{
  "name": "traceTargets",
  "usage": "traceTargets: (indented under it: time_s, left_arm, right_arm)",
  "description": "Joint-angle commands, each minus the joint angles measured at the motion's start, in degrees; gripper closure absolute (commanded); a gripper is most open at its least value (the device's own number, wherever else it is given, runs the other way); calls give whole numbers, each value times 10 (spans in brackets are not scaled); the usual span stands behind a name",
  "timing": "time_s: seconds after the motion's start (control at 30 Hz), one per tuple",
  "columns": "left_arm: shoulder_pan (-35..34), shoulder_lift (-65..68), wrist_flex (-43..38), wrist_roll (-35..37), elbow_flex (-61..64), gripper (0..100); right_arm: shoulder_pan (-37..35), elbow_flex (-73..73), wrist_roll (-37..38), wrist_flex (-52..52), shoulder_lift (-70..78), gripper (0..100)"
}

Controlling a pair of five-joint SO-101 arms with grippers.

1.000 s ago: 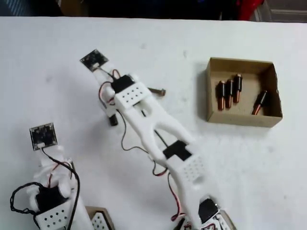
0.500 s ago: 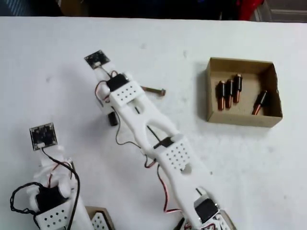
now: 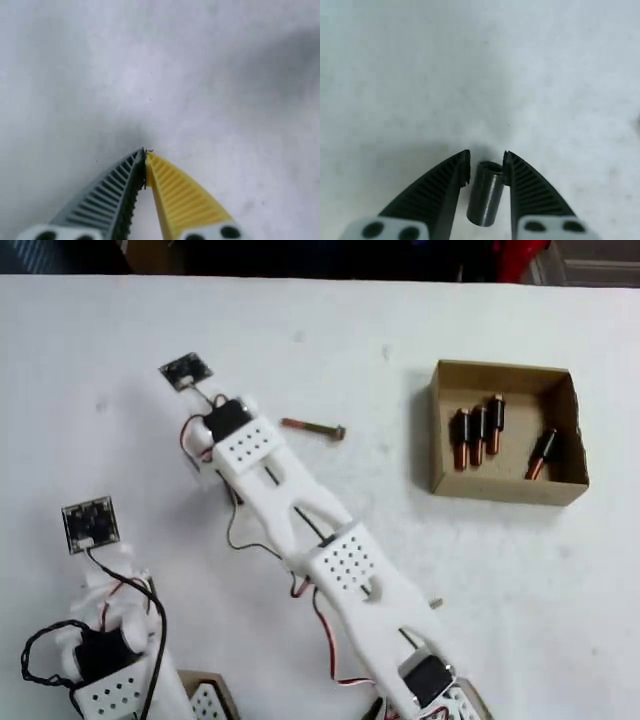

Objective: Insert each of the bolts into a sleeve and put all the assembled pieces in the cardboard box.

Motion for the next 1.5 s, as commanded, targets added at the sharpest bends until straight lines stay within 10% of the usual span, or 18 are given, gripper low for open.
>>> traceTargets:
  time_s: [0.0, 1.47]
  left_arm:
    - [-6, -4, 5, -5, -1, 976]
    - [-6, -4, 4, -5, -1, 974]
  right_arm:
    - [-6, -47, -18, 23, -11, 906]
    - [65, -49, 13, 95, -52, 981]
